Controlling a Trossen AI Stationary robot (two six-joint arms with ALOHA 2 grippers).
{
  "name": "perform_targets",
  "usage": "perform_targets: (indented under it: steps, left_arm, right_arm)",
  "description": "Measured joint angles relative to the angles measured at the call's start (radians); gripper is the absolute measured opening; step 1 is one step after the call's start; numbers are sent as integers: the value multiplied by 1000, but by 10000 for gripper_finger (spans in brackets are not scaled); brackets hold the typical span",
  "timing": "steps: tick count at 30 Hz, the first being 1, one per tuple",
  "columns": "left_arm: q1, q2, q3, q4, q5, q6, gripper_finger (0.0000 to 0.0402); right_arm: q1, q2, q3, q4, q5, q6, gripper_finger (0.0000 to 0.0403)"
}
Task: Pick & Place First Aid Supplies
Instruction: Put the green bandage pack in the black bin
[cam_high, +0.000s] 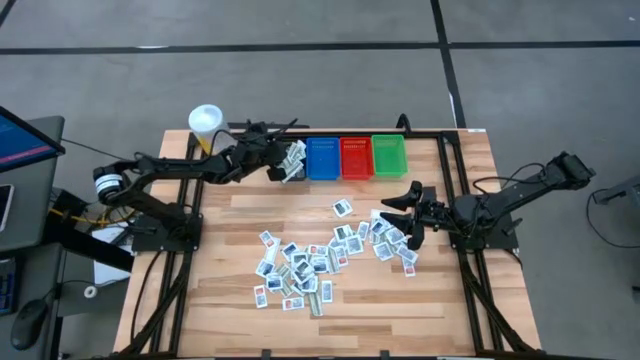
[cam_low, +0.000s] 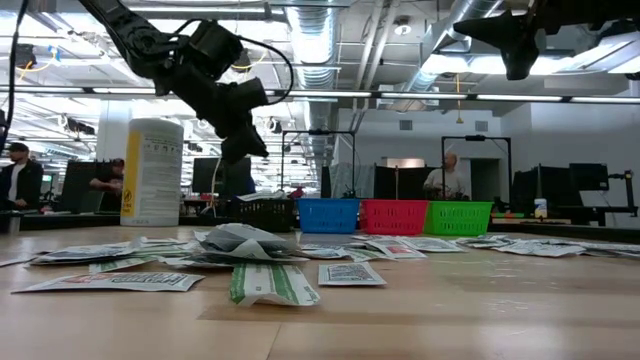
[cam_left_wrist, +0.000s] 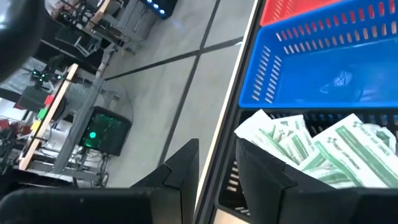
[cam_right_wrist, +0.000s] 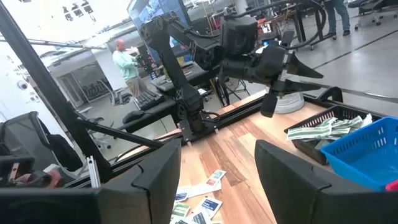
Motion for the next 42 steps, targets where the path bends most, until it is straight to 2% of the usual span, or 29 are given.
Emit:
perform_targets:
  steps: [6, 11, 15, 19, 25, 31, 42]
  left_arm:
    - [-3, -2, 0, 4, -1, -1, 108]
    - [-46, -2, 0, 30, 25, -53, 108]
    - [-65, 9, 0, 122, 29, -12, 108]
    - [-63, 46, 1, 247, 25, 5, 108]
    - [-62, 153, 1, 275, 26, 13, 108]
    - [-35, 243, 1, 351, 16, 163, 108]
    - [47, 299, 1, 420, 55, 167, 108]
  right_arm:
    - [0, 0, 0, -1, 0, -1, 200]
    - [0, 0, 0, -2, 0, -2, 200]
    - [0, 0, 0, -2, 0, -3, 200]
    - [0, 0, 0, -2, 0, -3, 200]
    - [0, 0, 0, -2, 0, -3, 200]
    - [0, 0, 0, -2, 0, -1, 200]
    - [0, 0, 0, -2, 0, -3, 200]
